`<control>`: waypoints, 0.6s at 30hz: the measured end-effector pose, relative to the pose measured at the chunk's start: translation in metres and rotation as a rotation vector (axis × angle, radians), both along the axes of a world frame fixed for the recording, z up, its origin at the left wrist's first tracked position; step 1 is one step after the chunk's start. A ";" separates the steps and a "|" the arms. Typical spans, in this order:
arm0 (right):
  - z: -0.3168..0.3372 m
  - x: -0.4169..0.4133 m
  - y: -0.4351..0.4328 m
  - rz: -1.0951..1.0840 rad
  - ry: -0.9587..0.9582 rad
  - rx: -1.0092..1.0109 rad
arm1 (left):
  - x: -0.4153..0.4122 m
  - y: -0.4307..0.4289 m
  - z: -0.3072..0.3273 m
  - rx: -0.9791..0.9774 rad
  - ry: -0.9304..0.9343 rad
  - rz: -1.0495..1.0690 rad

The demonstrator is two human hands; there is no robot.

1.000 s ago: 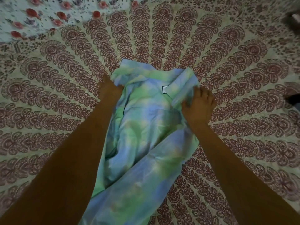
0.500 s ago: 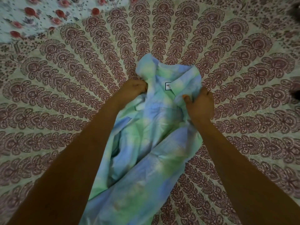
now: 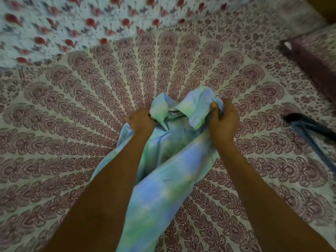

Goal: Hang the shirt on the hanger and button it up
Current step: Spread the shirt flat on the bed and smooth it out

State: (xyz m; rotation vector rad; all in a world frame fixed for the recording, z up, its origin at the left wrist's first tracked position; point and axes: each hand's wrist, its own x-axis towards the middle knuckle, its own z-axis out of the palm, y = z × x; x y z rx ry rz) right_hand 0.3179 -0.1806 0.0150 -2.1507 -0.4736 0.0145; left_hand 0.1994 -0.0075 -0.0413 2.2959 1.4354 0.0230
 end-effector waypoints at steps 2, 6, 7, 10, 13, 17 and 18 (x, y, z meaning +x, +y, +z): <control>0.021 0.002 -0.010 -0.003 0.002 0.038 | -0.007 0.004 0.040 -0.009 -0.179 -0.045; 0.094 0.000 -0.018 0.023 -0.047 0.125 | -0.025 0.013 0.158 0.011 -0.421 -0.085; 0.114 -0.004 -0.018 0.039 -0.049 0.147 | -0.031 0.012 0.186 0.027 -0.446 -0.091; 0.185 -0.019 -0.022 0.061 -0.093 0.217 | -0.055 0.002 0.267 0.102 -0.505 -0.089; 0.260 -0.035 -0.035 0.090 -0.172 0.277 | -0.081 -0.019 0.338 0.170 -0.674 -0.075; 0.335 -0.056 -0.066 0.155 -0.162 0.258 | -0.111 -0.062 0.416 0.269 -0.768 -0.082; 0.359 -0.064 -0.078 0.171 -0.168 0.272 | -0.119 -0.074 0.439 0.307 -0.803 -0.087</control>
